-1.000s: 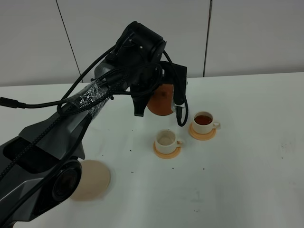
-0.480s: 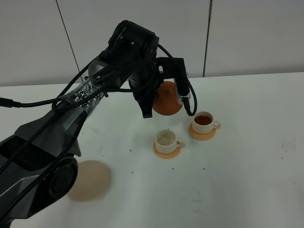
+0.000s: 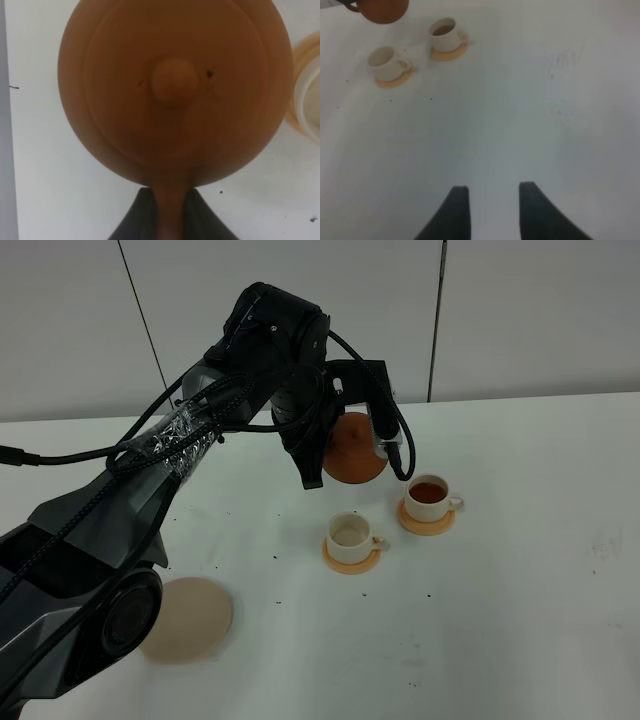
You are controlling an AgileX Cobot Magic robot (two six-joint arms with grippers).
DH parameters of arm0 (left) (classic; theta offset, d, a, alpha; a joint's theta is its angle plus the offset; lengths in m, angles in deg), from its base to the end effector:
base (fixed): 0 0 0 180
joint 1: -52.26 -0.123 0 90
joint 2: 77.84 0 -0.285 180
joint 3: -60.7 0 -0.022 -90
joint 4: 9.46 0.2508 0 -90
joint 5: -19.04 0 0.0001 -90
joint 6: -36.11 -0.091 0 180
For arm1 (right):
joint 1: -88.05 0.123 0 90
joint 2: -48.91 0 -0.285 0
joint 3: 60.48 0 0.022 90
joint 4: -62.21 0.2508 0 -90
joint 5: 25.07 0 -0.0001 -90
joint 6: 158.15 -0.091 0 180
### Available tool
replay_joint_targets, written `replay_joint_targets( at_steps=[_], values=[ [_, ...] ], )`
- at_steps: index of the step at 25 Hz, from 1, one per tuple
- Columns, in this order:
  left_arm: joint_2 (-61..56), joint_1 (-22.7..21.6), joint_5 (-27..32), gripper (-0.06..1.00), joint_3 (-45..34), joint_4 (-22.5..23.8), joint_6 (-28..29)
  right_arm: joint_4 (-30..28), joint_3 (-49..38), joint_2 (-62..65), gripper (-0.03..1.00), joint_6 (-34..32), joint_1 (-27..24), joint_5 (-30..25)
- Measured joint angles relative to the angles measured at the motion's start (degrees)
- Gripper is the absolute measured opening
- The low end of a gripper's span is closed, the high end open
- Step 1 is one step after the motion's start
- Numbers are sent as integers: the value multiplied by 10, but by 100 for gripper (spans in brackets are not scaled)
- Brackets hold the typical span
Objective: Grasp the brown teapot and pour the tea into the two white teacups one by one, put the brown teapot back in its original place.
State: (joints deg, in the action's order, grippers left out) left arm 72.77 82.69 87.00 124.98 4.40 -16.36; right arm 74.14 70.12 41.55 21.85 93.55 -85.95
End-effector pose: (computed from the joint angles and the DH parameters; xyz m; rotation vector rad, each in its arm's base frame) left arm 0.4728 -0.2543 0.2213 1.8371 1.9986 0.4463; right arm -0.0069 0.0159 0.2745 -0.1073 2.0467 0.3094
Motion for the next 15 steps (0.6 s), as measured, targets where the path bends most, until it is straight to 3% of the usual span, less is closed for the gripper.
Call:
replay_joint_targets(
  at_steps=[12, 15],
  values=[
    [-49, 0, 1, 17, -1, -1, -27, 0, 0, 0, 24, 0, 0, 0],
    [-77, 0, 1, 17, -39, 3, -38, 0, 0, 0, 24, 0, 0, 1]
  ],
)
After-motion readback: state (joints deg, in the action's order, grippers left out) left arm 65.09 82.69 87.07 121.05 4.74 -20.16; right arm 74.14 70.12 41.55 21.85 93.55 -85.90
